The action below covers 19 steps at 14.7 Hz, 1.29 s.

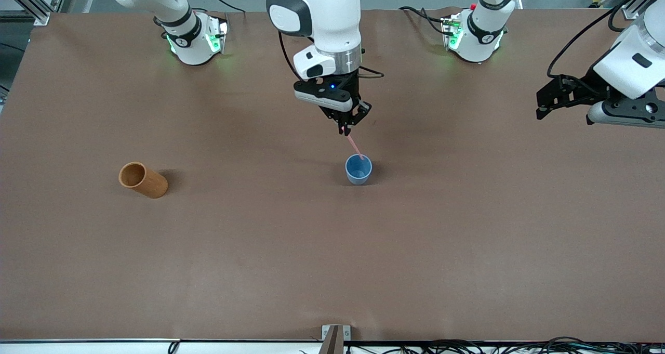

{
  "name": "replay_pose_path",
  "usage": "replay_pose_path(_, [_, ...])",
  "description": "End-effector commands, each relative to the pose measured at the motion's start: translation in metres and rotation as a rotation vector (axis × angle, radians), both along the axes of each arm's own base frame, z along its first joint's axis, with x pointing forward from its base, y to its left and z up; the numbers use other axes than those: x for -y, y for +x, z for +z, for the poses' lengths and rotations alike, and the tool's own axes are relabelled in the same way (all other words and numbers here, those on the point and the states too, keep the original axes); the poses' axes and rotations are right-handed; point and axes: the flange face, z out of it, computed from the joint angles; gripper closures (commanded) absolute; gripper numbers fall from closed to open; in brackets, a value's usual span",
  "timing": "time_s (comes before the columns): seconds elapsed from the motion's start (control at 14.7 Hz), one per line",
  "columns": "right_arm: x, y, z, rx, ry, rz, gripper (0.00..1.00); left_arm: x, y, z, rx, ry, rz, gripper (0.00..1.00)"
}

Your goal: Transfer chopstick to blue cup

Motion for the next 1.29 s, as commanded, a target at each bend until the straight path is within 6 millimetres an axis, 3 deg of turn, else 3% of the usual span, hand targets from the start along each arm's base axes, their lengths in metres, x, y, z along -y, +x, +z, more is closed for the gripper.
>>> replay_pose_path(0.0, [-0.008, -0.003, -0.006, 0.016, -0.026, 0.004, 1.0, -0.001, 0.002, 0.005, -0.004, -0.022, 0.011, 0.0])
replay_pose_path(0.68, [-0.032, -0.016, -0.052, 0.061, -0.098, 0.043, 0.97, -0.001, 0.002, 0.005, -0.004, -0.021, 0.012, 0.0])
replay_pose_path(0.95, [-0.033, -0.013, -0.059, 0.065, -0.103, 0.046, 0.68, -0.002, 0.002, 0.005, -0.004, -0.021, 0.014, 0.0])
replay_pose_path(1.02, [-0.031, -0.009, -0.058, 0.063, -0.101, 0.04, 0.64, -0.002, 0.002, 0.005, -0.004, -0.021, 0.014, 0.0])
replay_pose_path(1.16, [-0.027, 0.003, -0.04, 0.081, -0.081, 0.029, 0.62, -0.002, 0.002, 0.005, -0.003, -0.019, 0.01, 0.0])
replay_pose_path(1.23, [-0.023, 0.009, -0.034, 0.084, -0.075, 0.018, 0.55, -0.002, 0.002, 0.005, -0.003, -0.019, 0.01, 0.0])
